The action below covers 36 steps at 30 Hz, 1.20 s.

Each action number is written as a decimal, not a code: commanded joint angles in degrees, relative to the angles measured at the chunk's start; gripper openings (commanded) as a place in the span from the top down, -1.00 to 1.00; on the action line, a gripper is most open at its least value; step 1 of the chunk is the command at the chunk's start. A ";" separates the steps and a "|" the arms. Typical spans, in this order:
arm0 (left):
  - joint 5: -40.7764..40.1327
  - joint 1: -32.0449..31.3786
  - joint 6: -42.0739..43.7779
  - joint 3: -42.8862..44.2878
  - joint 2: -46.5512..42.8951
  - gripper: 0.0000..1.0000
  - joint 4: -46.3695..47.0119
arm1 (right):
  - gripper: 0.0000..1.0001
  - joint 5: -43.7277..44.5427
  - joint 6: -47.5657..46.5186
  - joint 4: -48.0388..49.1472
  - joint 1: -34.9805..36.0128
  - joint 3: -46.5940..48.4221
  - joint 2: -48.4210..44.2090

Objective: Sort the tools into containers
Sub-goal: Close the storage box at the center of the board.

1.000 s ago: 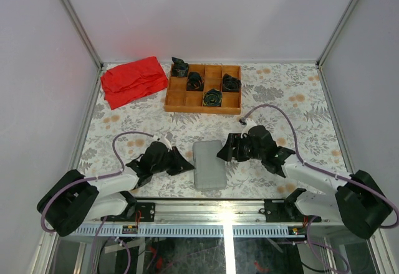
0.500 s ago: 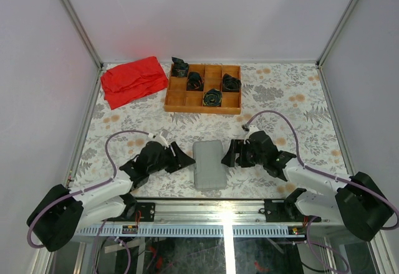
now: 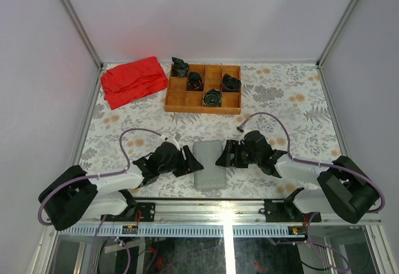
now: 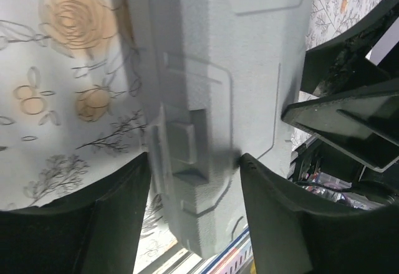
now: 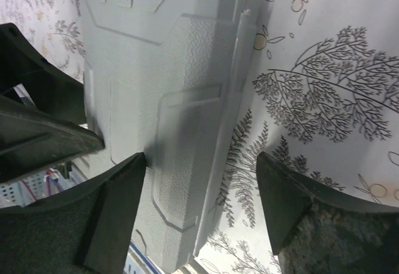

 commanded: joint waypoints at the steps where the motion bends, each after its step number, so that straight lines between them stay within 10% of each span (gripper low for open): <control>1: -4.94 -3.02 -0.82 3.59 2.65 -0.06 -0.24 | -0.48 -1.41 0.01 1.00 0.55 1.36 1.87; 15: -11.64 -7.20 0.89 15.75 14.77 0.18 -13.27 | -0.16 5.63 -3.83 -6.96 0.57 8.63 6.69; 26: -15.49 -6.67 6.04 27.19 25.04 0.17 -17.19 | -0.06 8.22 -8.97 -13.41 0.15 21.66 17.51; 36: -16.25 -3.79 8.82 26.02 23.08 -0.01 -19.66 | -0.13 8.28 -5.49 -13.69 0.16 15.15 11.86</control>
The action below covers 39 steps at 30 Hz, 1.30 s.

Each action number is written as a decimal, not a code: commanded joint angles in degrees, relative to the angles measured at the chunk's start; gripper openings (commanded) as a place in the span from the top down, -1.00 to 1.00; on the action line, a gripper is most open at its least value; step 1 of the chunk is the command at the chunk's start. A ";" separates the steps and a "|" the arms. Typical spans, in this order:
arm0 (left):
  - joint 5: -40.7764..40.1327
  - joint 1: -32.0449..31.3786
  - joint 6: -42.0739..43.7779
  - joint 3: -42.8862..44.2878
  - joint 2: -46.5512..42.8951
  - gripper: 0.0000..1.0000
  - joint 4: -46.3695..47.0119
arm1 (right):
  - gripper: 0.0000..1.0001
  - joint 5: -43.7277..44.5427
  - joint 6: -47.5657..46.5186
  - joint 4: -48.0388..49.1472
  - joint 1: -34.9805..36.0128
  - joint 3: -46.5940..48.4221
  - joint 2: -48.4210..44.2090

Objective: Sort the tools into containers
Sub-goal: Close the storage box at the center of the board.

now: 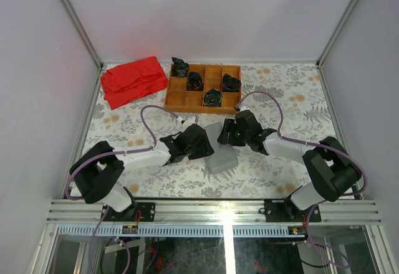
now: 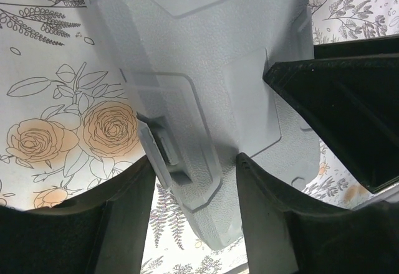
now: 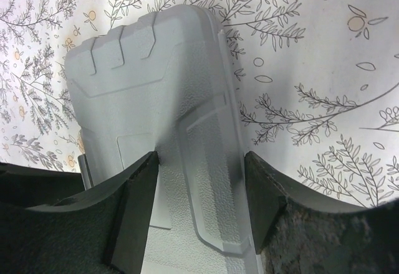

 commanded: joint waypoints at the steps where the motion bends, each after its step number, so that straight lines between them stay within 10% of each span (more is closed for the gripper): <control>1: -0.52 0.78 6.31 -1.56 2.94 -0.02 -1.11 | -0.13 -5.46 1.46 -3.63 3.39 -5.12 -2.46; 39: -5.81 1.28 7.25 1.29 0.43 -0.18 -9.79 | -0.31 -4.53 1.88 -3.94 3.74 -9.02 -11.15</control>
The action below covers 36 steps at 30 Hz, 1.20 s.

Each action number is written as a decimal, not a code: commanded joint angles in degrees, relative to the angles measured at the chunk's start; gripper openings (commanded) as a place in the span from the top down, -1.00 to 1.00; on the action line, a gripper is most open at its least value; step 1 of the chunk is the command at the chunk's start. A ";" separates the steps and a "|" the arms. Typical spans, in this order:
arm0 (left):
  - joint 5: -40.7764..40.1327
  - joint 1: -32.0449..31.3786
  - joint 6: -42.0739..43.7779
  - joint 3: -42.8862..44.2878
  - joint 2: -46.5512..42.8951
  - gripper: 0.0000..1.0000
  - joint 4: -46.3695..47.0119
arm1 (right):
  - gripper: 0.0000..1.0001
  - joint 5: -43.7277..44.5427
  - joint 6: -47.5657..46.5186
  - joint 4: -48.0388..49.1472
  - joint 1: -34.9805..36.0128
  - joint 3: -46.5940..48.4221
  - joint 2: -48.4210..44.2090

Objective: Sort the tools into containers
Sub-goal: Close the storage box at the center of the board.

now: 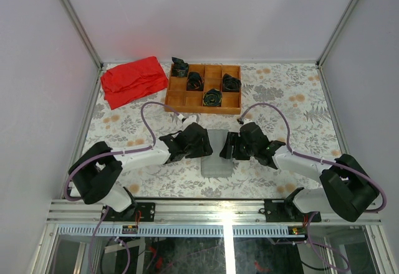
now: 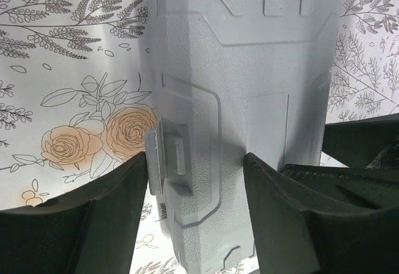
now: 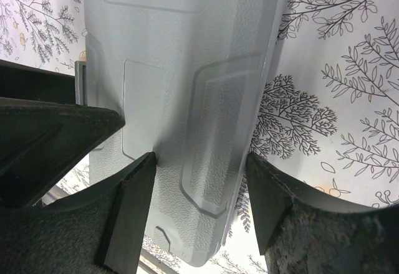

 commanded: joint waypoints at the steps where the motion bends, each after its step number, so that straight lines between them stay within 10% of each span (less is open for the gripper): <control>1: -4.37 0.30 1.50 0.08 1.33 -0.16 -6.43 | -0.31 -1.41 -1.26 -0.55 0.59 0.98 1.20; 36: -13.04 -6.60 0.51 2.96 2.13 0.39 -14.60 | -0.31 -3.06 -0.34 2.05 0.58 -1.14 2.17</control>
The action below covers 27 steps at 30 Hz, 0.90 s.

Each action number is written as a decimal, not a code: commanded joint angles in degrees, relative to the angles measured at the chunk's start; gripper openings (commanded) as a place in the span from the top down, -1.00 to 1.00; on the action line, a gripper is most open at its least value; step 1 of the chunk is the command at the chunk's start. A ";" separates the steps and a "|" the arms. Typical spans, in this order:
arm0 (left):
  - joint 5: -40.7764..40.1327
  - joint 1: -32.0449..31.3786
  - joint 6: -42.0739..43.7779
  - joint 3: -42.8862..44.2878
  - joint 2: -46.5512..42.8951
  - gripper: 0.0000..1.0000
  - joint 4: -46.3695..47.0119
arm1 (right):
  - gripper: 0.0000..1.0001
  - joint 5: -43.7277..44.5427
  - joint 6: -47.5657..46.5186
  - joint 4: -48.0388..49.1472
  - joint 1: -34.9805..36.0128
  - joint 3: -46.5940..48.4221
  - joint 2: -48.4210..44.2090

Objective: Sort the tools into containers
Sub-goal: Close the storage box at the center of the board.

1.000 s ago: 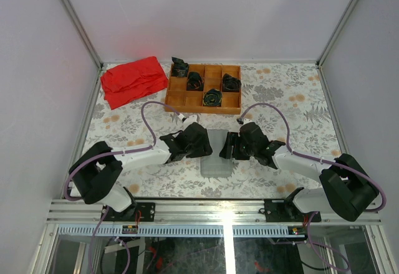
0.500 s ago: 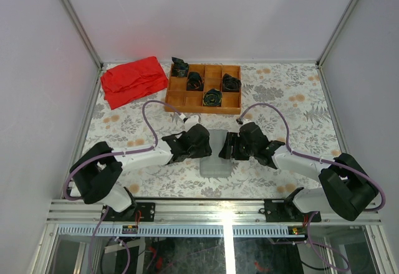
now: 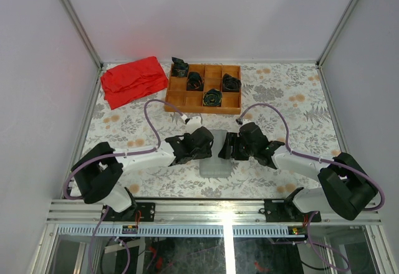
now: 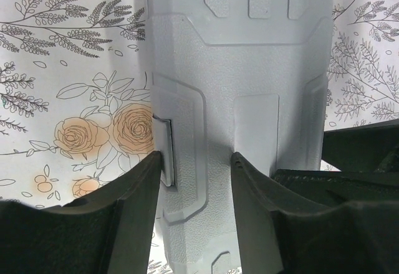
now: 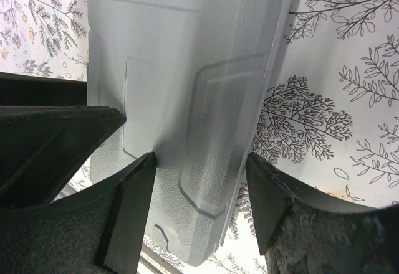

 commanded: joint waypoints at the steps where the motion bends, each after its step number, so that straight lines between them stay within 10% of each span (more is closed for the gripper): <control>1: -3.65 -1.25 1.91 -0.97 0.92 0.44 -8.46 | -0.31 -0.93 -0.45 0.02 0.57 -0.96 0.99; 8: -4.97 -1.51 3.26 -0.93 -0.50 0.57 -8.39 | -0.31 1.33 -1.48 -2.89 0.55 0.93 -0.80; 27: -21.54 -1.36 14.53 3.63 -30.53 -0.78 -14.36 | -0.71 26.96 -17.22 -23.30 0.57 15.04 -27.08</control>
